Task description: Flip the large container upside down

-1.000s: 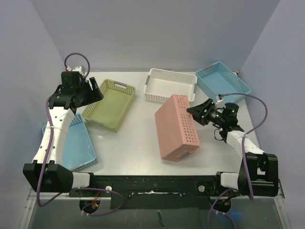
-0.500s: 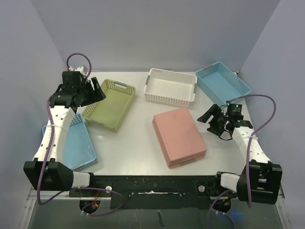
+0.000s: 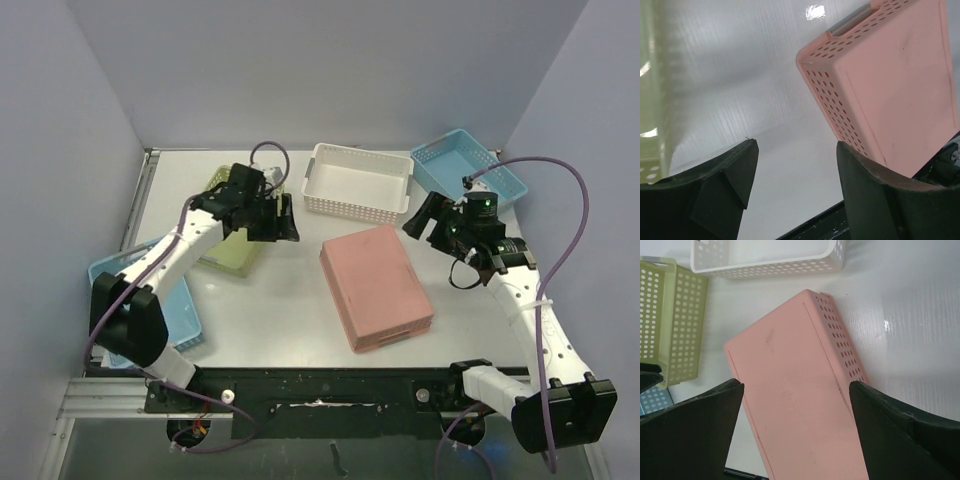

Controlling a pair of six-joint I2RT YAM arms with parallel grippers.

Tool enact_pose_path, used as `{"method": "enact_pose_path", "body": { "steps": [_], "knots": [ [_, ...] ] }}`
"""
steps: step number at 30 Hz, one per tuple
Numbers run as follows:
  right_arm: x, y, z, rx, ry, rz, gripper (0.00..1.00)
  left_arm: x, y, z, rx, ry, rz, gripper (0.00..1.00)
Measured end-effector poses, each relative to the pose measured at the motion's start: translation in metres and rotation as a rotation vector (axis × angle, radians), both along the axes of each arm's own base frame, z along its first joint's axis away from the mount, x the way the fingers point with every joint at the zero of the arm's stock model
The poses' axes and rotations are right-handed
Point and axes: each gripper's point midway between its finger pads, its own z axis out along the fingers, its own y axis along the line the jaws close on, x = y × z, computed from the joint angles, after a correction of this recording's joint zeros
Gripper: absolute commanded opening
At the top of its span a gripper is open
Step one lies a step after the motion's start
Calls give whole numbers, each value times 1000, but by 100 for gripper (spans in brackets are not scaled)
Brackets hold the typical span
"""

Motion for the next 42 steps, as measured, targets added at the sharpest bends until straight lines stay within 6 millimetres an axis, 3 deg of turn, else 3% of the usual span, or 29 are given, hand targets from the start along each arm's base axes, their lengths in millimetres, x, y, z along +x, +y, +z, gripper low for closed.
{"method": "enact_pose_path", "body": {
  "steps": [4, 7, 12, 16, 21, 26, 31, 33, 35, 37, 39, 42],
  "knots": [
    [-4, -6, 2, -45, 22, -18, 92, 1, -29, -34, 14, 71, -44, 63],
    [-8, -19, 14, -96, 27, -65, 92, 14, -42, -56, 22, 122, -33, 62],
    [-7, -33, 66, -153, -59, -103, 93, 39, -65, -75, 9, 147, -18, 61],
    [-10, -34, 88, -159, -114, -97, 94, 25, -102, -78, -8, 143, -74, 61],
    [-17, -36, 81, -173, -78, -92, 94, -2, -159, -84, -68, 153, -169, 61],
    [-23, -38, 75, -187, -47, -92, 94, -6, -210, -92, -133, 189, -228, 60],
    [-29, -42, 73, -201, -28, -99, 94, -16, -285, -73, -237, 162, -359, 58],
    [-31, -44, 73, -209, -25, -106, 95, -27, -304, -58, -260, 138, -412, 58],
    [-33, -47, 75, -218, -27, -114, 95, -40, -310, -44, -266, 117, -454, 58],
    [-36, -49, 78, -231, -30, -119, 96, -43, -300, -26, -272, 98, -457, 58],
    [-37, -51, 80, -241, -34, -118, 97, -35, -273, -6, -278, 77, -422, 58],
    [-36, -47, 79, -236, -33, -94, 99, -5, -206, 34, -296, 9, -304, 58]
  ]
}}
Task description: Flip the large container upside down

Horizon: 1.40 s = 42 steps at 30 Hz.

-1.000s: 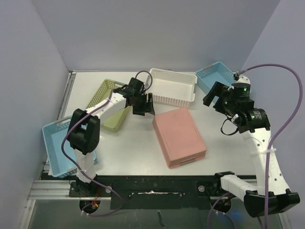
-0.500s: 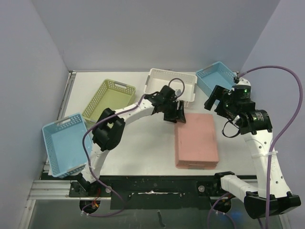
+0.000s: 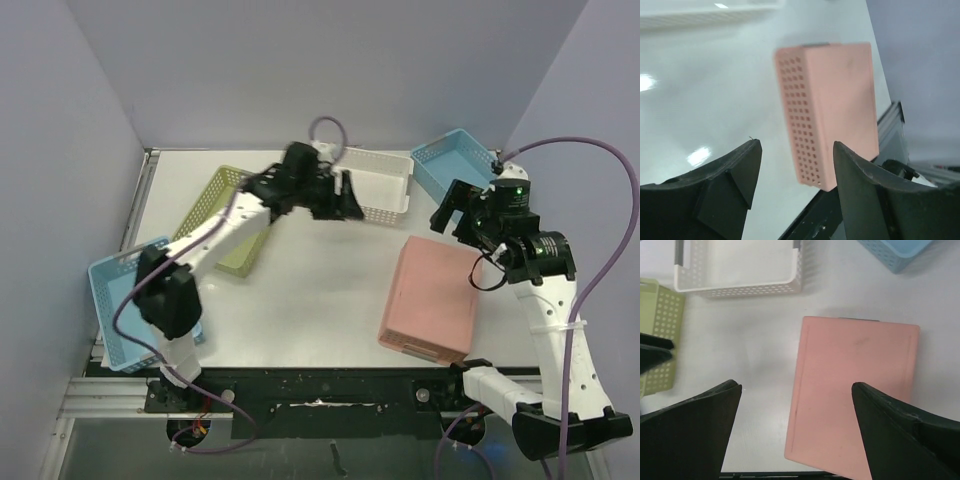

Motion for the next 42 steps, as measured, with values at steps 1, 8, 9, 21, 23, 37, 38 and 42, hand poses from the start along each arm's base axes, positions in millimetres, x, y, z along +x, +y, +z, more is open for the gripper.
{"method": "enact_pose_path", "body": {
  "steps": [1, 8, 9, 21, 23, 37, 38, 42],
  "knots": [
    [2, 4, 0, 13, 0, 15, 100, 13, 30, 15, -10, -25, 66, 58],
    [17, 120, -37, 99, 58, 324, 98, 54, 213, 66, -1, -143, 484, 58],
    [18, 142, -48, 94, 83, 377, 98, 51, 229, 65, 8, -142, 523, 58],
    [29, 170, -194, -118, 433, 308, 98, 30, 288, 47, 68, -90, 656, 58],
    [23, 138, -200, -149, 456, 235, 98, 31, 288, 42, 76, -81, 650, 58],
    [3, 48, -159, -193, 375, -4, 98, 39, 284, 28, 92, -50, 628, 58],
    [5, 57, -159, -187, 371, 25, 98, 39, 284, 28, 91, -52, 628, 58],
    [10, 90, -172, -174, 394, 116, 98, 39, 284, 30, 88, -57, 620, 58]
  ]
}}
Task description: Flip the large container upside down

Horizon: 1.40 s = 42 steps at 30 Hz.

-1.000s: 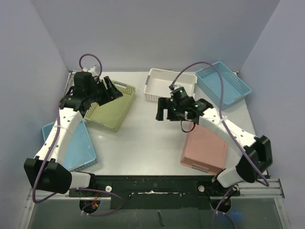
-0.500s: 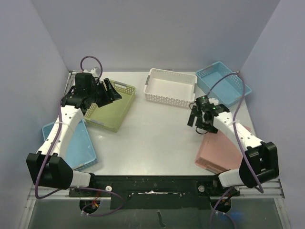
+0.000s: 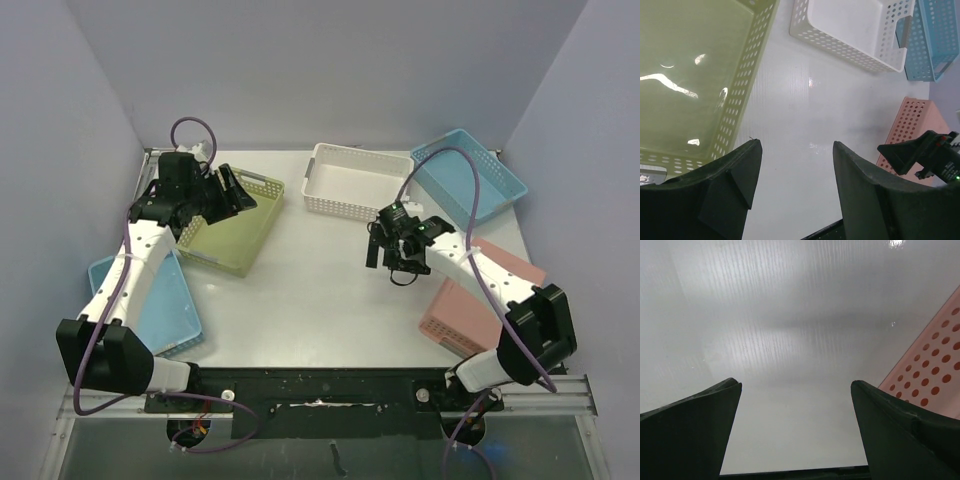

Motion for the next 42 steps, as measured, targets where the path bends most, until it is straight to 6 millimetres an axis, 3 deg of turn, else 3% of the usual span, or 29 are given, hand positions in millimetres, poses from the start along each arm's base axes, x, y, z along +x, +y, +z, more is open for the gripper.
{"method": "enact_pose_path", "body": {
  "steps": [2, 5, 9, 12, 16, 20, 28, 31, 35, 39, 42],
  "knots": [
    [-3, 3, -14, -13, 40, 9, 98, -1, 0, 2, 2, -7, -3, 58],
    [-16, -11, -32, -46, 100, -13, 98, -3, 1, 6, 7, -24, -9, 58],
    [-35, -59, -46, -84, 184, -158, 98, -3, 2, 7, 16, -30, -14, 58],
    [-44, -87, -40, -110, 186, -267, 98, -3, 3, 6, 24, -33, -17, 58],
    [-47, -88, -31, -112, 166, -284, 98, -3, 2, 6, 26, -34, -21, 58],
    [-36, -70, -23, -112, 141, -219, 98, -3, 3, 5, 31, -35, -23, 58],
    [19, -2, 2, 15, 13, 108, 98, -7, 11, -2, 92, -20, -30, 58],
    [52, 26, 22, 15, -72, 266, 98, -10, 13, 0, 109, -25, -29, 58],
    [110, 64, 53, -30, -215, 494, 98, -18, 19, 9, 137, -59, -27, 58],
    [161, 89, 55, -90, -246, 662, 97, -26, 20, 23, 157, -112, -44, 58],
    [193, 100, 36, -153, -233, 748, 98, -31, 21, 31, 177, -150, -49, 58]
  ]
}}
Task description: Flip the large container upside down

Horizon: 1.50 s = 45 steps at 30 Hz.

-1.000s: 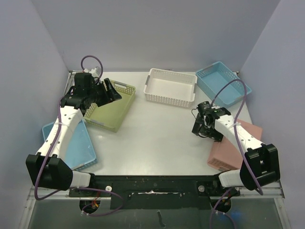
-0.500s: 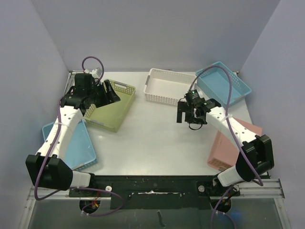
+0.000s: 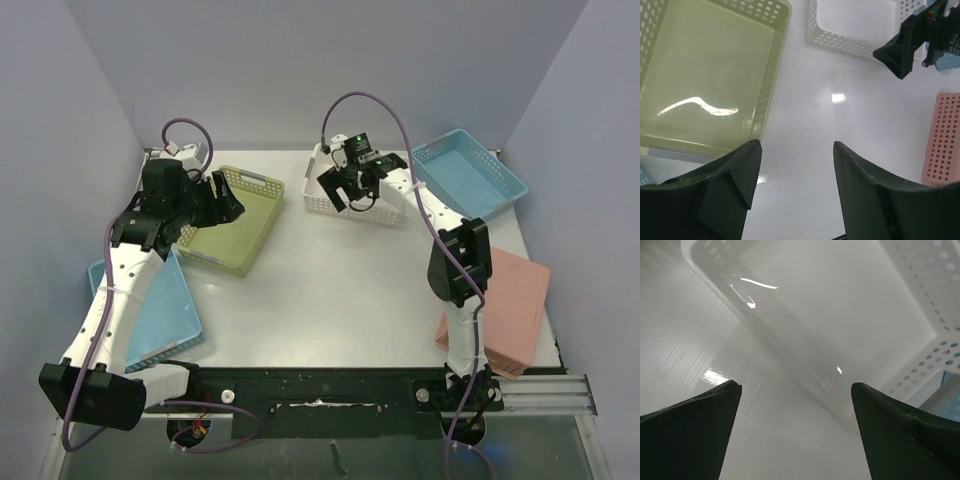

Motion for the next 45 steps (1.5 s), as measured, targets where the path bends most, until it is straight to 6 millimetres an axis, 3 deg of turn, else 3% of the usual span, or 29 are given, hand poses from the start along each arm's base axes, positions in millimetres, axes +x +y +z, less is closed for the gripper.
{"method": "enact_pose_path", "body": {
  "steps": [5, 11, 13, 16, 22, 30, 32, 38, 43, 45],
  "knots": [
    [19, -4, -37, -71, 66, 71, 98, -2, 7, -6, 33, -12, 22, 58],
    [27, -21, -48, -12, 142, 82, 100, -3, 7, -21, 44, 18, 24, 58],
    [27, -30, -51, -1, 160, 71, 95, -2, 6, -22, 43, 20, 24, 59],
    [22, -32, -54, 13, 187, 77, 81, -1, 6, -24, 42, 26, 22, 65],
    [2, -19, -61, 49, 268, 118, 48, 1, 4, -29, 41, 44, 17, 66],
    [-10, -12, -68, 78, 317, 123, 1, 1, 4, -28, 38, 39, 20, 66],
    [-11, -7, -68, 77, 314, 132, 0, 1, 3, -27, 36, 37, 20, 66],
    [-21, 15, -50, 46, 300, 120, 0, 0, 2, -27, 30, 41, 18, 68],
    [-34, 54, -6, 160, 250, 90, 0, 3, 4, -18, 38, 53, 19, 68],
    [-43, 68, 25, 266, 236, 61, 0, 7, 10, -8, 42, 40, 35, 68]
  ]
}}
